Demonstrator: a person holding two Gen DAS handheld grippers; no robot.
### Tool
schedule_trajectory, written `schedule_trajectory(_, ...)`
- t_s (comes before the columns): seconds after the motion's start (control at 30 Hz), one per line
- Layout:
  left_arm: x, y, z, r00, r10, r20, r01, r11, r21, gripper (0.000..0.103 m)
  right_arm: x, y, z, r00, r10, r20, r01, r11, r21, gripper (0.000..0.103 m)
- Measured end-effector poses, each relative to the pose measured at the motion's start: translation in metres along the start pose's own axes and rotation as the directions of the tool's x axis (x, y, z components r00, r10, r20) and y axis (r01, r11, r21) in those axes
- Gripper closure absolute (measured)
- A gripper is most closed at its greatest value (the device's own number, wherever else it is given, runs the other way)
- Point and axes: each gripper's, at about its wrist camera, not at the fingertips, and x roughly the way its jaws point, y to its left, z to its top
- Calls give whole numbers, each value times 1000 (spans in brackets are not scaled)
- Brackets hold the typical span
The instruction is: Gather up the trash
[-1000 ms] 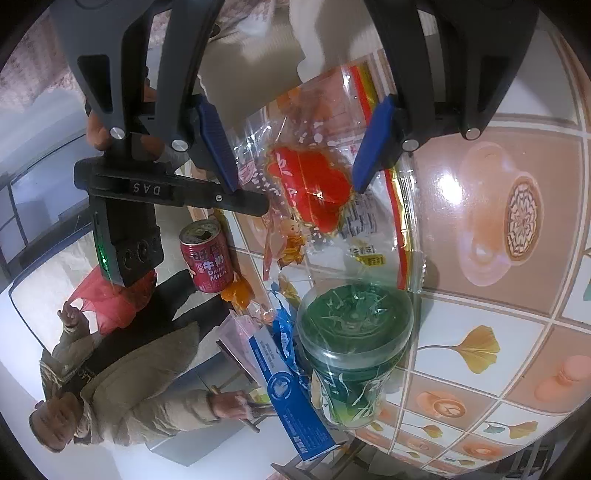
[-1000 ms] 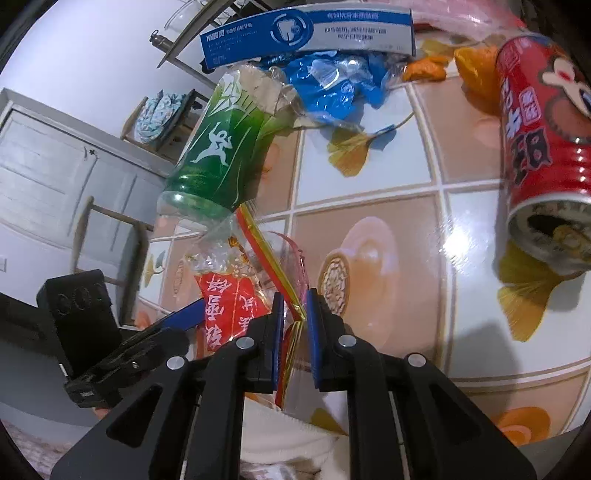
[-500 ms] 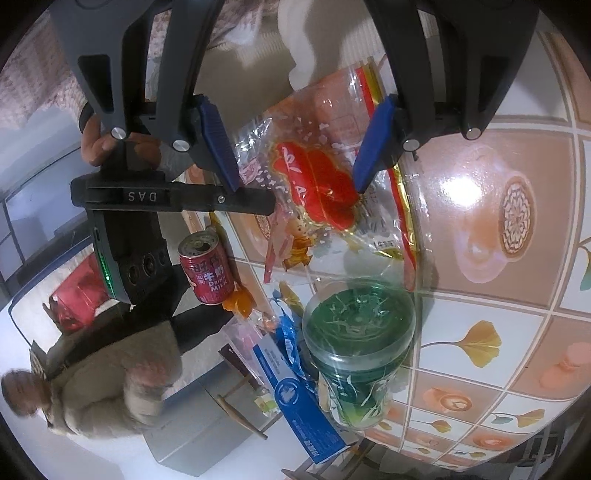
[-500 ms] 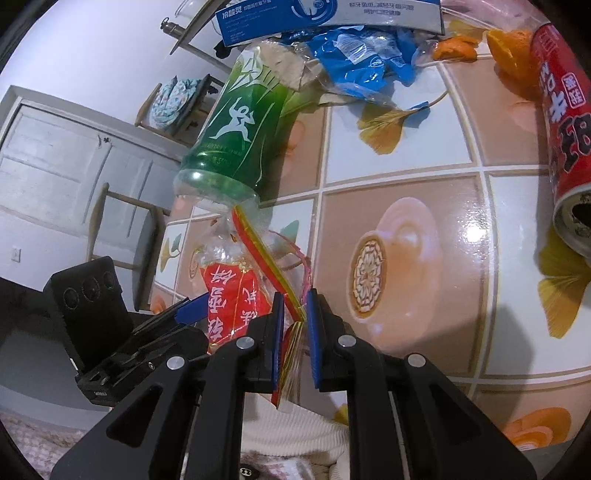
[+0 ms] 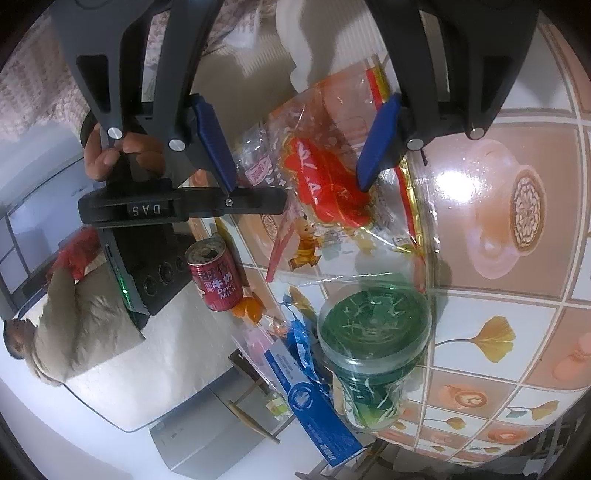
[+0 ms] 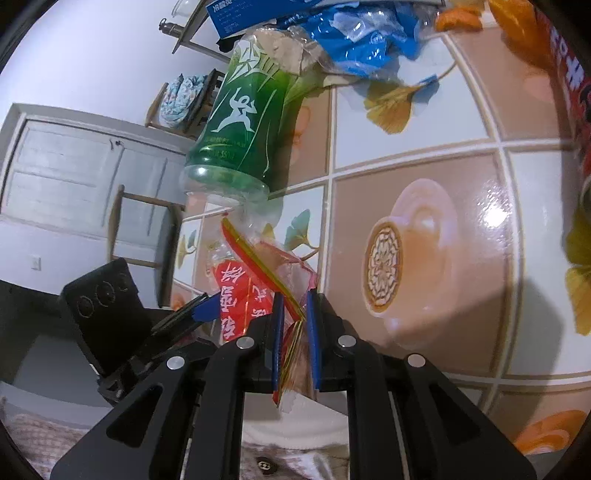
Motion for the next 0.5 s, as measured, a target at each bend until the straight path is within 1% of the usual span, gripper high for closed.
schedule_trajectory(0.13, 3, -4, 1, 1000, 12, -9, -12, 1000, 29, 40, 3, -8, 1, 998, 51, -24, -51, 998, 20, 91)
schedule_trajectory(0.27, 6, -12, 1, 999, 42, -27, -40, 996, 74, 41, 4, -17, 3, 995, 94, -37, -92, 995, 49, 91)
schedule_trajectory(0.33, 9, -17, 1, 997, 66, -37, -62, 992, 106, 41, 5, -18, 5, 994, 102, -43, -100, 994, 52, 91)
schedule_trajectory(0.43, 14, -28, 0, 990, 128, -57, -115, 976, 187, 41, 5, -19, 7, 994, 99, -53, -97, 994, 45, 91)
schedule_trajectory(0.5, 17, -33, -1, 986, 153, -68, -135, 966, 219, 41, 6, -19, 8, 993, 96, -62, -94, 995, 41, 91)
